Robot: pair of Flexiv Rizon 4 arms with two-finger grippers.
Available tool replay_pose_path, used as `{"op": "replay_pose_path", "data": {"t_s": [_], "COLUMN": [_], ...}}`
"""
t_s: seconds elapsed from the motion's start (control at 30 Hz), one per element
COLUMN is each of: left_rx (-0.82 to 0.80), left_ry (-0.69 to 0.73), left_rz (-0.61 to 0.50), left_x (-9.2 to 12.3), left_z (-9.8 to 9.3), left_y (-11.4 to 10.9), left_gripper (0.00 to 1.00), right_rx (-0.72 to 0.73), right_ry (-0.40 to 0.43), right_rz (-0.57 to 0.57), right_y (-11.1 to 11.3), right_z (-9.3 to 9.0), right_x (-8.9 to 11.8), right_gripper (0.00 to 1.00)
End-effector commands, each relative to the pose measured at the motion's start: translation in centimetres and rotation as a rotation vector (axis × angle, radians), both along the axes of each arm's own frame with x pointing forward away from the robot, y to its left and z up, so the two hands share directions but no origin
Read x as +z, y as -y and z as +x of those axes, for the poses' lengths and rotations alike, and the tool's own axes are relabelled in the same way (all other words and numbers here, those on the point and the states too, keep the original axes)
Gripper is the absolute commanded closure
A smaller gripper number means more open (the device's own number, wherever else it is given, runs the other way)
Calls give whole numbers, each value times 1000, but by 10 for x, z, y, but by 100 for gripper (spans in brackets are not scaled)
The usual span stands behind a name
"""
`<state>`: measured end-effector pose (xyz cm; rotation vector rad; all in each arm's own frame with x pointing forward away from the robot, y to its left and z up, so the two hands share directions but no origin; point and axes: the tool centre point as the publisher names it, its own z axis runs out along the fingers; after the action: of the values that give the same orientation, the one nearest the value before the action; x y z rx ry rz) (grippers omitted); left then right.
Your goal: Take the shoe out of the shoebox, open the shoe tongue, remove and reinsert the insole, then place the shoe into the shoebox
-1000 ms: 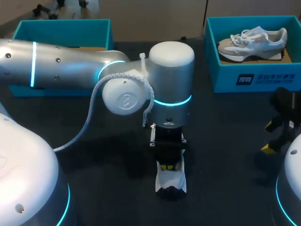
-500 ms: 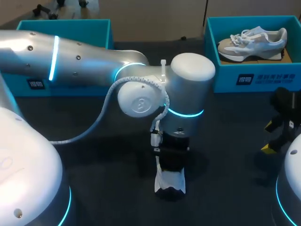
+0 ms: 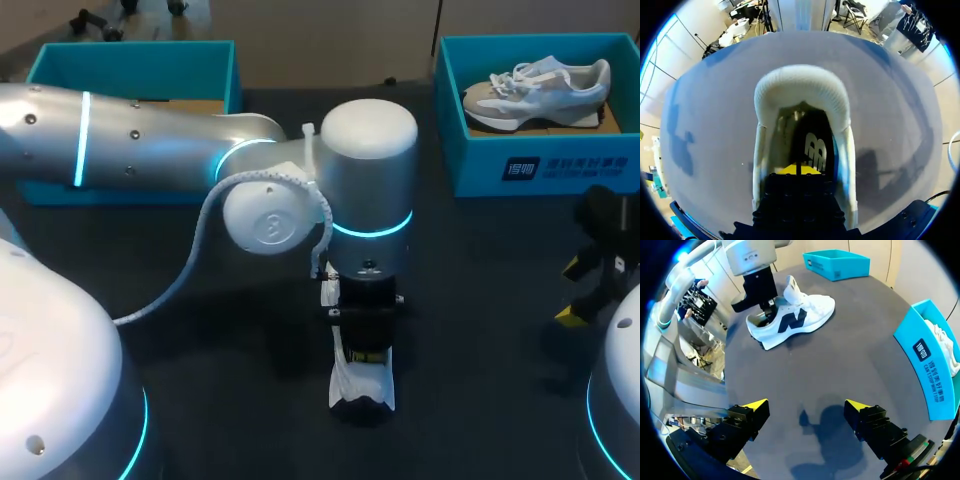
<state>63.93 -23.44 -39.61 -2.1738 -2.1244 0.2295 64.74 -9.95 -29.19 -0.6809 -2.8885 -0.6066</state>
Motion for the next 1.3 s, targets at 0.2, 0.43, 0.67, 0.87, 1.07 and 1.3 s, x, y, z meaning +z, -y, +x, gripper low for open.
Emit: {"op": "replay_pose_path", "data": {"t_s": [0.2, 0.43, 0.67, 0.87, 1.07, 1.3], "left_rx": [8, 16, 33, 58, 63, 51], "left_ry": [50, 84, 124, 142, 161, 201], "left_rz": [-23, -15, -1, 7, 19, 36], "left_x": [39, 51, 45, 36, 33, 28], "left_z": [7, 13, 15, 25, 29, 20], "left_y": [-4, -6, -11, -12, -10, -6], "left_gripper": [100, 100, 100, 100, 100, 100], "right_rx": [-1, -1, -1, -1, -1, -1], "right_ry": [1, 1, 1, 1, 1, 1], "right_rz": [-3, -3, -3, -3, -3, -3], "right_y": [-1, -1, -1, -1, -1, -1], "right_z": [0, 0, 0, 0, 0, 0], "right_x": [0, 0, 0, 0, 0, 0], "right_gripper": [0, 0, 0, 0, 0, 0]}}
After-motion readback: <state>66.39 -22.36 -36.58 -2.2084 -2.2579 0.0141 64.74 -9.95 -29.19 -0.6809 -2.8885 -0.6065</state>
